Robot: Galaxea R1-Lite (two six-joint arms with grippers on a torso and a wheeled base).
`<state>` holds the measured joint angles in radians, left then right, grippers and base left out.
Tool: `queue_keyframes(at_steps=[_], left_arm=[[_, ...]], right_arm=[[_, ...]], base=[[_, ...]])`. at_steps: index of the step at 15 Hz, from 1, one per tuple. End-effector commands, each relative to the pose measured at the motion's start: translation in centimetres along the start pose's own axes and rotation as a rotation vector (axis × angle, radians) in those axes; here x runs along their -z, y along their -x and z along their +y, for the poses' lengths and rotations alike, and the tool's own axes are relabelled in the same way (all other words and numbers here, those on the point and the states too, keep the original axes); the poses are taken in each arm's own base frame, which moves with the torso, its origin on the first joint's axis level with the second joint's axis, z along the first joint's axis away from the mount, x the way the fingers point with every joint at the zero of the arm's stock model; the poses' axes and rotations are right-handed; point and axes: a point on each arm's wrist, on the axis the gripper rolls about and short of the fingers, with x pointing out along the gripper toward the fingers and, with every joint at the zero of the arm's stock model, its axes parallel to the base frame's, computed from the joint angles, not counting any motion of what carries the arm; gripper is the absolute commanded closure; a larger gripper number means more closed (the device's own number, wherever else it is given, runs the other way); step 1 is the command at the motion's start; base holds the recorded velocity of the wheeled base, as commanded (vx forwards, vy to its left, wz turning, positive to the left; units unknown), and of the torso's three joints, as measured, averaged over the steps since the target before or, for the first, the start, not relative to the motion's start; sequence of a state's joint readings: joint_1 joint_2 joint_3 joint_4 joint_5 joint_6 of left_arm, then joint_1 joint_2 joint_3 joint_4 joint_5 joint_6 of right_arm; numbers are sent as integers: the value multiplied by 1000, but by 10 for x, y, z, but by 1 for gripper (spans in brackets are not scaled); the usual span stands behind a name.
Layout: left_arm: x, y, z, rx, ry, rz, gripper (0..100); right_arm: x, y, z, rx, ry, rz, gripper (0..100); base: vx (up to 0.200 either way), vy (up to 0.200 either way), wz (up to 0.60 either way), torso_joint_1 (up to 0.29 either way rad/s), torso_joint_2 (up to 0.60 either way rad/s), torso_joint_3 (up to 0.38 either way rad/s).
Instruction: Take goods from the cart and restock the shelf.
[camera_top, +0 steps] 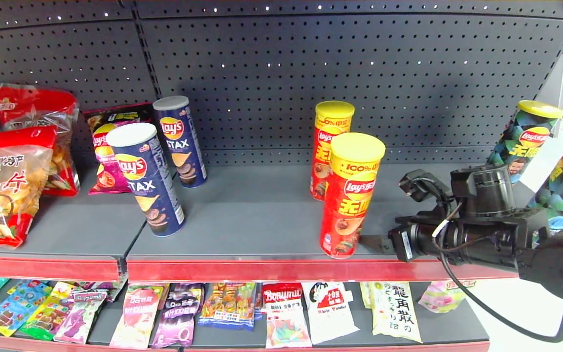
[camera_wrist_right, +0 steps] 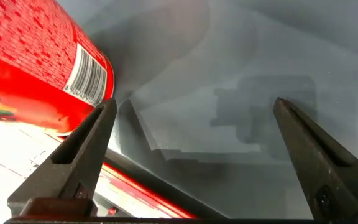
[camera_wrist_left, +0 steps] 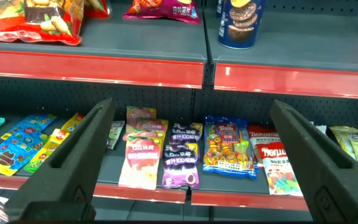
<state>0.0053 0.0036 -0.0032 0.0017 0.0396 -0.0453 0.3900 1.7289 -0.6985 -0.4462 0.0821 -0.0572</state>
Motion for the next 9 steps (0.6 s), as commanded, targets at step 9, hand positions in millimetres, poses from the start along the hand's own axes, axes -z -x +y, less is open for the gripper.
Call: queue_keyframes(at_steps=[9], left_arm=[[0,0,0,-1,1,-1,0]], right_arm=[[-1,-1,10,-29,18,-3,0]], base=[[0,0,0,0,0,0]])
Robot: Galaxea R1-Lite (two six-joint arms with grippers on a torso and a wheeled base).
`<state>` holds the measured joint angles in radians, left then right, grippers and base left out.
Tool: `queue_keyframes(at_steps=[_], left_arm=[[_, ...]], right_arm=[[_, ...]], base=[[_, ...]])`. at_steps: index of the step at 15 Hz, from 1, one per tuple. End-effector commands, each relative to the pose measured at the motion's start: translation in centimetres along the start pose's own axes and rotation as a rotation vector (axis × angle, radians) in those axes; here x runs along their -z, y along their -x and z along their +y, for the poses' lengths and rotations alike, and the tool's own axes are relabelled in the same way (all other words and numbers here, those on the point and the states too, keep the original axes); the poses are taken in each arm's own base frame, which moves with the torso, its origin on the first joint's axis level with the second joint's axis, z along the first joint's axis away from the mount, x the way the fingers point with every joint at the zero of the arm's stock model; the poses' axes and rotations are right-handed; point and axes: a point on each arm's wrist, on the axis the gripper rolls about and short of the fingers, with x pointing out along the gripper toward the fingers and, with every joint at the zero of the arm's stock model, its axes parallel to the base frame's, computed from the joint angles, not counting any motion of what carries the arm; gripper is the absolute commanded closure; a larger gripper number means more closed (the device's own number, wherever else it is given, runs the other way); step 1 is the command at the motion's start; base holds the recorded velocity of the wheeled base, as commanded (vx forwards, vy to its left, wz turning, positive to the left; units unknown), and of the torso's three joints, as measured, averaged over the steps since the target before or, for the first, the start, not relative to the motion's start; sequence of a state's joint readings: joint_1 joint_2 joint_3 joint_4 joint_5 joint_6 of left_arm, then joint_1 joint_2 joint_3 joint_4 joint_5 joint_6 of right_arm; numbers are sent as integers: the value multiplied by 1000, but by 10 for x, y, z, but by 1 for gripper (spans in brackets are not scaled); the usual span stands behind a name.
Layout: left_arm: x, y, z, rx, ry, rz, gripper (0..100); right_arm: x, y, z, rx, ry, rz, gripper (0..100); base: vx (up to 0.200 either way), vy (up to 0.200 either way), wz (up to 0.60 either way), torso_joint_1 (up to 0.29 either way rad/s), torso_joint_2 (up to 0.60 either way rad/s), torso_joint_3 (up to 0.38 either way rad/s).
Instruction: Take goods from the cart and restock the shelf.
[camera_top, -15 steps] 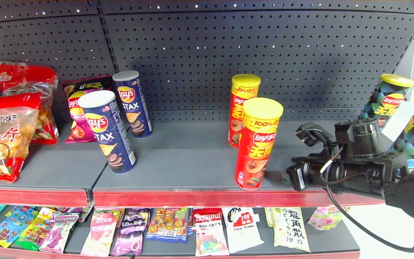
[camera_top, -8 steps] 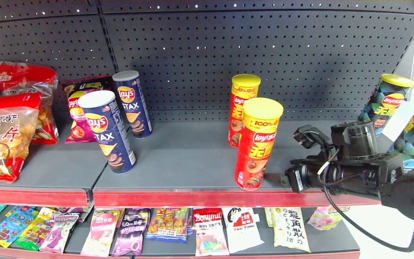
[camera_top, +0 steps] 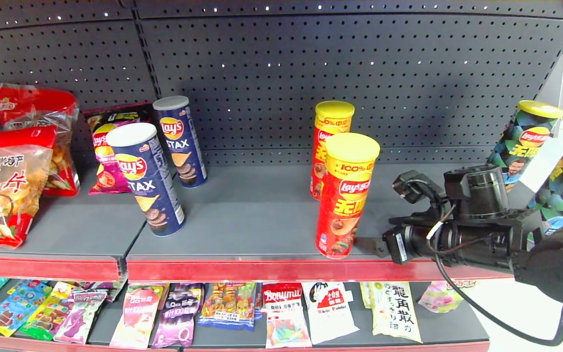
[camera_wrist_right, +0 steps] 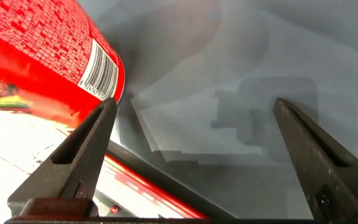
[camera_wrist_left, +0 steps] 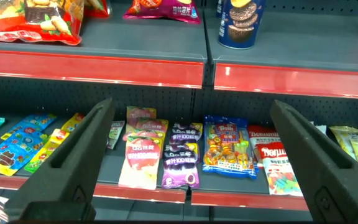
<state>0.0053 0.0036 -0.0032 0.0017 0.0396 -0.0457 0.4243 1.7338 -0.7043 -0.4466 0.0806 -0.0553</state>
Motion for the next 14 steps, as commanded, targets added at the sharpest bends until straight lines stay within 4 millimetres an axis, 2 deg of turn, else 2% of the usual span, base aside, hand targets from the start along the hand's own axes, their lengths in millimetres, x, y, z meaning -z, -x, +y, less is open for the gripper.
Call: queue_keyframes(at_steps=[1,14], left_arm=[[0,0,0,-1,0,-1,0],[0,0,0,-1,0,-1,0]], right_arm=[[0,0,1,-2,2,-2,0],[-5,-2,9,-9,17,-13,0]], base=[[0,0,0,0,0,0],[0,0,0,0,0,0]])
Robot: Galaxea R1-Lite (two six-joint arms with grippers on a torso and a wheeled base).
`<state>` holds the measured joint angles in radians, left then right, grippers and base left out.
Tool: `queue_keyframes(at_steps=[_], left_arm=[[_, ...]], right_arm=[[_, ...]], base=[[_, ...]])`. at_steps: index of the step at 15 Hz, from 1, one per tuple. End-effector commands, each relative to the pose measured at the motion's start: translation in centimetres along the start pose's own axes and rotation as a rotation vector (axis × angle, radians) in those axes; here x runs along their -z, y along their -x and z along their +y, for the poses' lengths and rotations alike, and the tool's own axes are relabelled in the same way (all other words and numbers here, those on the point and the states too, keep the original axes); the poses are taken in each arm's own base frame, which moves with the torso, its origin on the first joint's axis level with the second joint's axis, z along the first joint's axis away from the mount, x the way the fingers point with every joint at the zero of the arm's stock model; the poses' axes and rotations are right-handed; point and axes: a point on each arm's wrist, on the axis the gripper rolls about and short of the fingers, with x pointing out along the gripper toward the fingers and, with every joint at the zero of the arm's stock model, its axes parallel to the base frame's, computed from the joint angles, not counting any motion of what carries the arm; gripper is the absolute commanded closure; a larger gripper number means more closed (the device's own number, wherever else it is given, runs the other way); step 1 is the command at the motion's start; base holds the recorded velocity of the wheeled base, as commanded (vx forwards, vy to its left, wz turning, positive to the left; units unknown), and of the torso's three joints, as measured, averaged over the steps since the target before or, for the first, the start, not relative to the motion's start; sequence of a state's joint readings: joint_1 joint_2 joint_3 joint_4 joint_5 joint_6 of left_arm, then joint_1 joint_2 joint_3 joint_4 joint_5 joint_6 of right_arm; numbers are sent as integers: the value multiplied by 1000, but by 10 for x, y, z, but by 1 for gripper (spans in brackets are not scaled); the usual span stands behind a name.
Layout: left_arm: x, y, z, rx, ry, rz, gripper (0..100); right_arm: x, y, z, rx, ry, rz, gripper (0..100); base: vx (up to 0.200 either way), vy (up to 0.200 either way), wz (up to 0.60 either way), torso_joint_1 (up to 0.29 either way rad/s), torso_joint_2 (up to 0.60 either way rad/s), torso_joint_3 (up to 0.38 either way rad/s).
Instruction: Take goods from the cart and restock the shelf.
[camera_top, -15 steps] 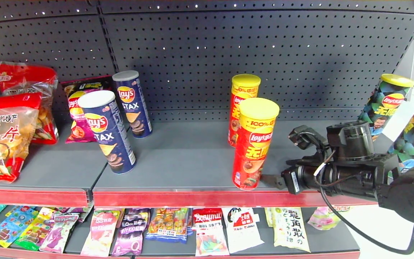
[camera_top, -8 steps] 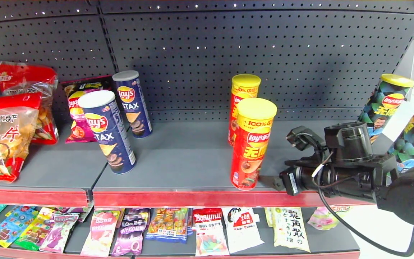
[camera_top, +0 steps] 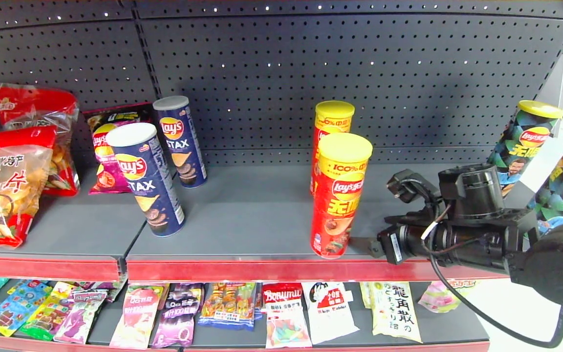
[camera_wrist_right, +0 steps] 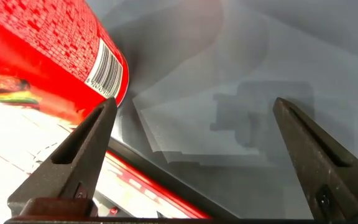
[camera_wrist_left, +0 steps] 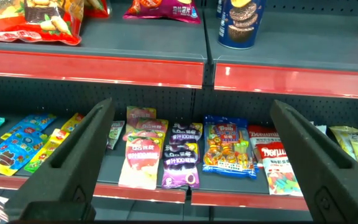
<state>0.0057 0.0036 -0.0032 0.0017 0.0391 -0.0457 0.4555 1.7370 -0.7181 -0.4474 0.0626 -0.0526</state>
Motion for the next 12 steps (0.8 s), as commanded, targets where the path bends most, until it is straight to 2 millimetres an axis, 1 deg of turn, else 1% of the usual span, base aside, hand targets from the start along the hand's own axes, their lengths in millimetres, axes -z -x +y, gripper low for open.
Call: queue_keyframes(at_steps=[1,12], left_arm=[[0,0,0,-1,0,-1,0],[0,0,0,-1,0,-1,0]], right_arm=[[-1,-1,1,-4,2,-4,0],[-1,-2,7,-6,5,0,0]], base=[[0,0,0,0,0,0],[0,0,0,0,0,0]])
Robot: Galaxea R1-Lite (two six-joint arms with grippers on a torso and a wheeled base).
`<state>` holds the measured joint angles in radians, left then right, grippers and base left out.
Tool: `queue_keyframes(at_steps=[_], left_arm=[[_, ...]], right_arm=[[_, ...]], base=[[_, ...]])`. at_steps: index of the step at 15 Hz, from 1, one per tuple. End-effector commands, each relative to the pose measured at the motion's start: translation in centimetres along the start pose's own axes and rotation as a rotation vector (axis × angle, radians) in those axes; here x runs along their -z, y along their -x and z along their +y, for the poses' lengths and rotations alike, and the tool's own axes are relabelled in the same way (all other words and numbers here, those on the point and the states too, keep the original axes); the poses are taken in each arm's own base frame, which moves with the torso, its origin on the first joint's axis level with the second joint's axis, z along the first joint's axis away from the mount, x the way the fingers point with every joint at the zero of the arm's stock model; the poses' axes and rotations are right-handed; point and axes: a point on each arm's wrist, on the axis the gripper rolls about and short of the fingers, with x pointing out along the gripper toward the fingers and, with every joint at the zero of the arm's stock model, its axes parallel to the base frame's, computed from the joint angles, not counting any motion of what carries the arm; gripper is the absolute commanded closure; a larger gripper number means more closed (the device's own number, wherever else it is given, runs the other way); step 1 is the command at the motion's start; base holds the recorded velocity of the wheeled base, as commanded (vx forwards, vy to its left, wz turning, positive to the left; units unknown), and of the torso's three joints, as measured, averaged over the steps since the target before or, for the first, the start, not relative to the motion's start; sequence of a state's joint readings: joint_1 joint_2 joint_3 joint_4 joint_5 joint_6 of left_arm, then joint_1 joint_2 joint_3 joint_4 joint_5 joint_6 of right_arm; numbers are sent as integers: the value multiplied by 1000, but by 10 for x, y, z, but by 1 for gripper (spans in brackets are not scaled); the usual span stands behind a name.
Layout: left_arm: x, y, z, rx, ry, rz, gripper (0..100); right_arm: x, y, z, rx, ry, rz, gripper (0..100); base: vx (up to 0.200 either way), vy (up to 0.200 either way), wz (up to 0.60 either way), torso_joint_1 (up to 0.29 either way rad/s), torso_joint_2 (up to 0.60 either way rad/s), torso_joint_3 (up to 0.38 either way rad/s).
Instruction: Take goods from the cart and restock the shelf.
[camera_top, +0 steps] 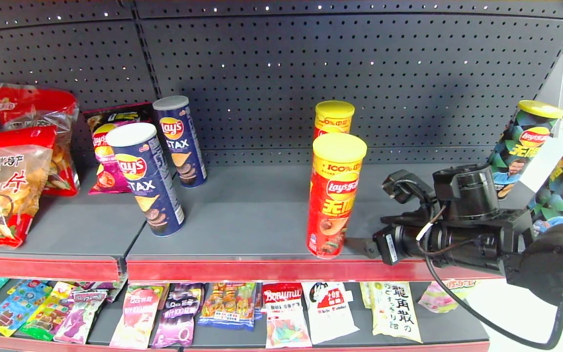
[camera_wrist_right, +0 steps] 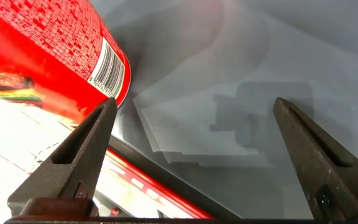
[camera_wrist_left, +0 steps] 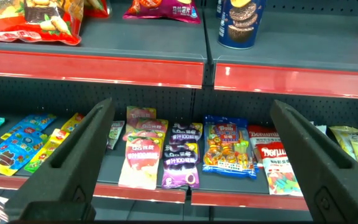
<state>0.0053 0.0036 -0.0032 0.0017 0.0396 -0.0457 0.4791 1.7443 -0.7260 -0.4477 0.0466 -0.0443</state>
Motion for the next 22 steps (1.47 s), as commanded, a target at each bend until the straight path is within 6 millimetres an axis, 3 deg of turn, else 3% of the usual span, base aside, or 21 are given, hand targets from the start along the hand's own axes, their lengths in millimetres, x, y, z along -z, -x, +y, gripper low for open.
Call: queue_keyframes(at_steps=[1,14,17,19,21,22], left_arm=[[0,0,0,-1,0,-1,0],[0,0,0,-1,0,-1,0],[0,0,0,-1,0,-1,0],[0,0,0,-1,0,-1,0],[0,0,0,-1,0,-1,0],[0,0,0,-1,0,-1,0]], right_arm=[[0,0,1,-3,2,-2,0],[1,1,3,-8,3,3,0],[-1,9,1,1,0,-17,0],[-4,54,5,29,1,-109,0],[14,104,17,39,27,-181,0],[19,119,16,53,29,-217,0]], base=[[0,0,0,0,0,0],[0,0,0,0,0,0],[0,0,0,0,0,0],[0,0,0,0,0,0],[0,0,0,0,0,0],[0,0,0,0,0,0]])
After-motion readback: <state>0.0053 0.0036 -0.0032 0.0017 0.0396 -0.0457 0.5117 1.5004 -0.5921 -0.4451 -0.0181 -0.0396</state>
